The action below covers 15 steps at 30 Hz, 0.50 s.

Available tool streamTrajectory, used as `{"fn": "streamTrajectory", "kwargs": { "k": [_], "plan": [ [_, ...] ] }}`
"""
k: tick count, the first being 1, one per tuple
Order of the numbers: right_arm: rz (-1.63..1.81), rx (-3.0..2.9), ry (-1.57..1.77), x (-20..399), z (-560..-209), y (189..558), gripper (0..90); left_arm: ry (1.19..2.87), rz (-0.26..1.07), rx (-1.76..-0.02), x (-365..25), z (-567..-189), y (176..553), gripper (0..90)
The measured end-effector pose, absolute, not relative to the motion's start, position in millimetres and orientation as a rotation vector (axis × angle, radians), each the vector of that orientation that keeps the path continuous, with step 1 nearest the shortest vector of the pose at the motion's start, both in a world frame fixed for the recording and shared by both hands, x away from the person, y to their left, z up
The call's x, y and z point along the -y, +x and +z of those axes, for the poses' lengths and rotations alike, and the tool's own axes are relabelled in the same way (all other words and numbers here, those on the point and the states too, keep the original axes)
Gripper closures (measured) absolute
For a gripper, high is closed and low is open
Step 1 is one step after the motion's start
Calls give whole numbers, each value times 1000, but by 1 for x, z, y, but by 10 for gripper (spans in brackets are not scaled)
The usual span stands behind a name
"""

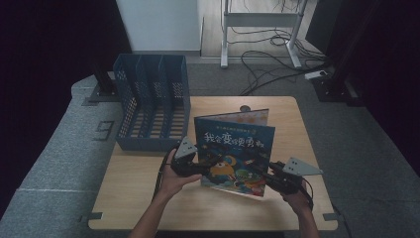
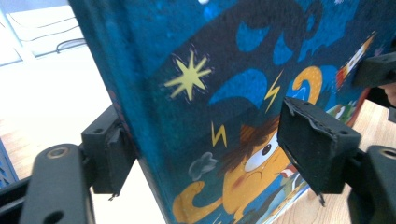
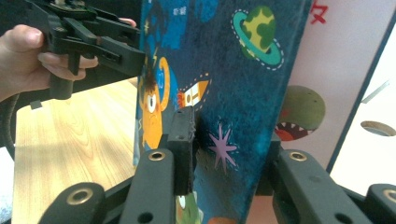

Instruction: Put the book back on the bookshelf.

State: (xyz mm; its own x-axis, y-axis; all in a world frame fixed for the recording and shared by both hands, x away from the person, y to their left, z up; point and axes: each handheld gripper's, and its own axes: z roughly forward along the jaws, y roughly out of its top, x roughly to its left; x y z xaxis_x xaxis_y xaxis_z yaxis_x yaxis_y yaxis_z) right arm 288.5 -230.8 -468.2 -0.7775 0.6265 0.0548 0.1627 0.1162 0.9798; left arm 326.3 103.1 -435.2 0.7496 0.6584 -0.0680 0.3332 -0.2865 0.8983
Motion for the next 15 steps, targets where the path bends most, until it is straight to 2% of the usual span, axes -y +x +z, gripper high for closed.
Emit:
{"fn": "streamTrajectory", "kwargs": {
  "k": [9, 15],
  "plan": [
    [1638, -2017, 807, 233, -477, 293, 591, 1870, 417, -735, -102, -433, 318, 328],
    [1621, -1999, 852, 237, -483, 297, 582, 1876, 426, -740, -101, -434, 316, 330]
  ]
}}
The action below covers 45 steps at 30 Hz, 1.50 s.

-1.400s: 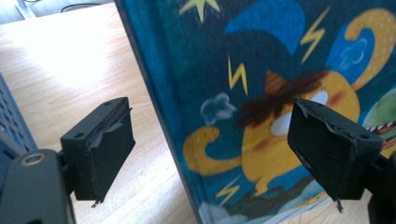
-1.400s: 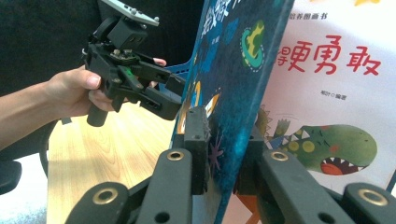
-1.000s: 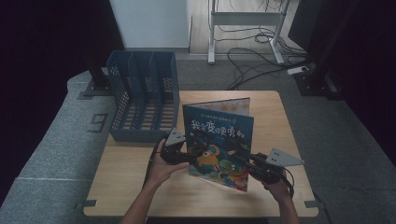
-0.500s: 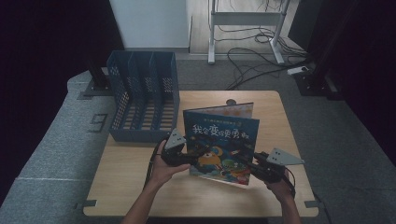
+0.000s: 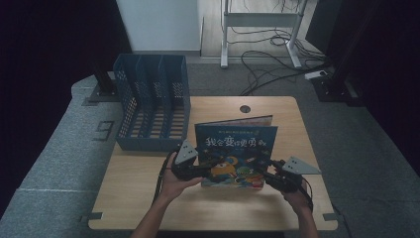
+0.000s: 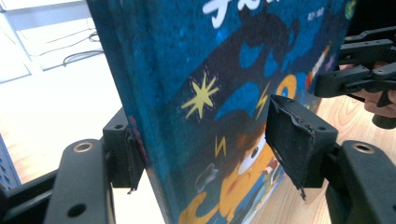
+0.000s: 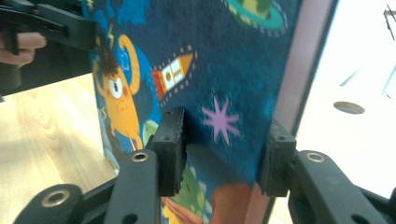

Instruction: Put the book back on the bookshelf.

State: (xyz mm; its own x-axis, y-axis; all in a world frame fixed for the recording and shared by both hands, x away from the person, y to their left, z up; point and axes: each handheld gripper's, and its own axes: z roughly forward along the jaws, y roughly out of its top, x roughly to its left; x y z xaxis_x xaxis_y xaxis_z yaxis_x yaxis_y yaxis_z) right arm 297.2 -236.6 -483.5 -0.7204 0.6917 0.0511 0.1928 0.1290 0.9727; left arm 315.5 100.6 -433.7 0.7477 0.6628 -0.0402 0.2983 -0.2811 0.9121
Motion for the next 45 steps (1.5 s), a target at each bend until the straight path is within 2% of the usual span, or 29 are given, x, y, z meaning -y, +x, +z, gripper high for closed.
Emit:
{"fn": "streamTrajectory", "kwargs": {
  "k": [12, 23, 27, 29, 31, 33, 36, 45],
  "plan": [
    [1606, -1972, 936, 242, -496, 304, 603, 1834, 380, -738, -105, -433, 315, 400],
    [1513, -1988, 987, 239, -502, 309, 535, 1833, 389, -729, -105, -431, 311, 489],
    [1515, -1979, 997, 239, -503, 310, 534, 1808, 393, -735, -105, -430, 309, 506],
    [1521, -1971, 992, 238, -503, 309, 539, 1783, 353, -725, -107, -429, 309, 523],
    [1492, -1982, 986, 235, -504, 309, 555, 1764, 341, -714, -107, -427, 306, 584],
    [1442, -2014, 974, 230, -508, 310, 595, 1773, 344, -724, -104, -426, 303, 603],
    [1375, -2100, 908, 215, -515, 310, 591, 1749, 355, -744, -103, -425, 303, 681],
    [1406, -2085, 929, 213, -514, 310, 507, 1733, 370, -723, -98, -416, 300, 728]
  ]
}}
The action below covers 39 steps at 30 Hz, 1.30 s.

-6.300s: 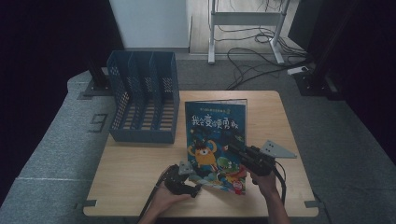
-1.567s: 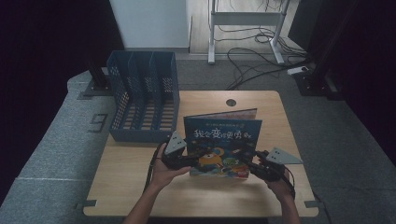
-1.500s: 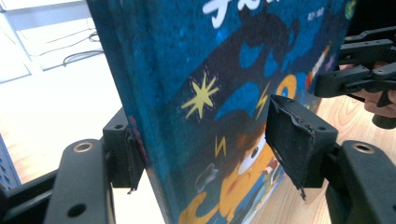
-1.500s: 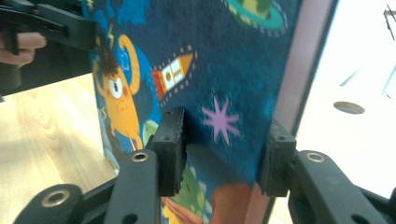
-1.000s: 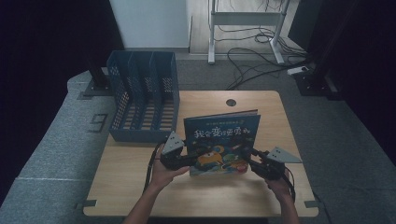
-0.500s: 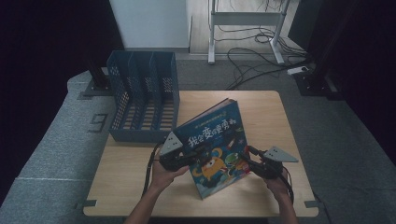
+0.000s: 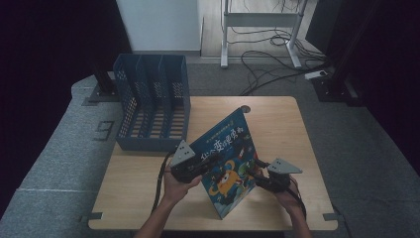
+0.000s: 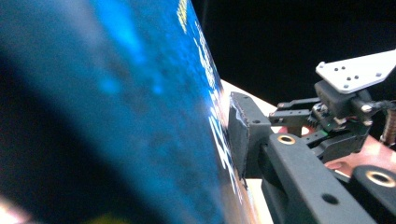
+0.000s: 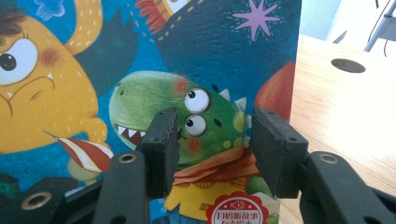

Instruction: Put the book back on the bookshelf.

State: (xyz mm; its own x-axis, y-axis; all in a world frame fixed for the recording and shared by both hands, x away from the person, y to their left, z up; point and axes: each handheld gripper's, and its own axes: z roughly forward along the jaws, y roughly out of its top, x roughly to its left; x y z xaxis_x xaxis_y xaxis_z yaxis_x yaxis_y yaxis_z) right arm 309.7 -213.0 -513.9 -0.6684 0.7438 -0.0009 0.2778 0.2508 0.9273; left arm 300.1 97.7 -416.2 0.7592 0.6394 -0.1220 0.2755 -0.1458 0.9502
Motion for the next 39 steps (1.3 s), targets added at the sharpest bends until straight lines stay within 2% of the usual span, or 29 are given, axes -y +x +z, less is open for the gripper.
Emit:
{"fn": "streamTrajectory", "kwargs": {
  "k": [4, 14, 20, 27, 32, 39],
  "plan": [
    [1427, -2070, 947, 211, -514, 310, 484, 1733, 374, -687, -95, -407, 298, 763],
    [1548, -1990, 1086, 199, -519, 314, 431, 1749, 424, -642, -88, -390, 293, 786],
    [1546, -1994, 1114, 199, -520, 316, 407, 1727, 389, -640, -90, -393, 288, 713],
    [1501, -2055, 1119, 205, -522, 317, 378, 1729, 375, -623, -84, -404, 281, 714],
    [1494, -2071, 1203, 210, -528, 321, 369, 1703, 400, -638, -83, -407, 280, 784],
    [1478, -2127, 1209, 206, -532, 323, 372, 1716, 410, -638, -84, -403, 282, 801]
  ]
}}
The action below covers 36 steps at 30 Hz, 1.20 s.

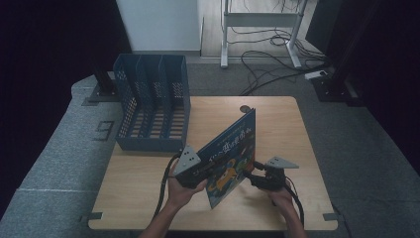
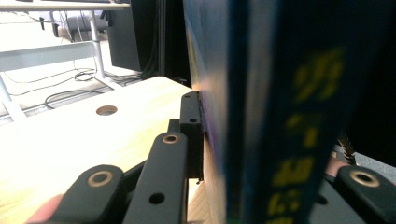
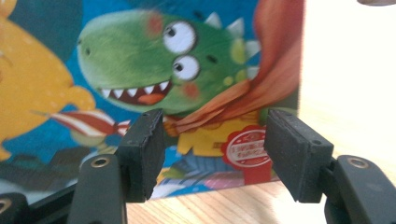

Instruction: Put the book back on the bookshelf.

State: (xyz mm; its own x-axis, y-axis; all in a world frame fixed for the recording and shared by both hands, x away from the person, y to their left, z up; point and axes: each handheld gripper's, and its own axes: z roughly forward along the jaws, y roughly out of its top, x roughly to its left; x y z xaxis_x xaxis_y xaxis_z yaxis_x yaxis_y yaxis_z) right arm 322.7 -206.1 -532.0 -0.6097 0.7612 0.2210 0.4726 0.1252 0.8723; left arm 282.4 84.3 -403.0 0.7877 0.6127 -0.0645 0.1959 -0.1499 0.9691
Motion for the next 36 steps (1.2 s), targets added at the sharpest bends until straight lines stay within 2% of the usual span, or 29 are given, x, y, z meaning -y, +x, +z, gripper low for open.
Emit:
{"fn": "streamTrajectory", "kwargs": {
  "k": [8, 12, 18, 24, 28, 36],
  "plan": [
    [1452, -2071, 1285, 188, -533, 328, 370, 1718, 394, -621, -83, -399, 286, 792],
    [1452, -2070, 1303, 190, -534, 327, 369, 1743, 350, -611, -81, -405, 286, 714],
    [1448, -2079, 1314, 190, -536, 327, 368, 1709, 314, -641, -80, -412, 286, 648],
    [1445, -2093, 1306, 188, -537, 327, 369, 1696, 370, -666, -78, -413, 285, 530],
    [1451, -2092, 1310, 188, -538, 328, 370, 1697, 424, -656, -75, -414, 280, 537],
    [1456, -2109, 1311, 186, -540, 329, 369, 1692, 466, -662, -75, -419, 280, 632]
  ]
}}
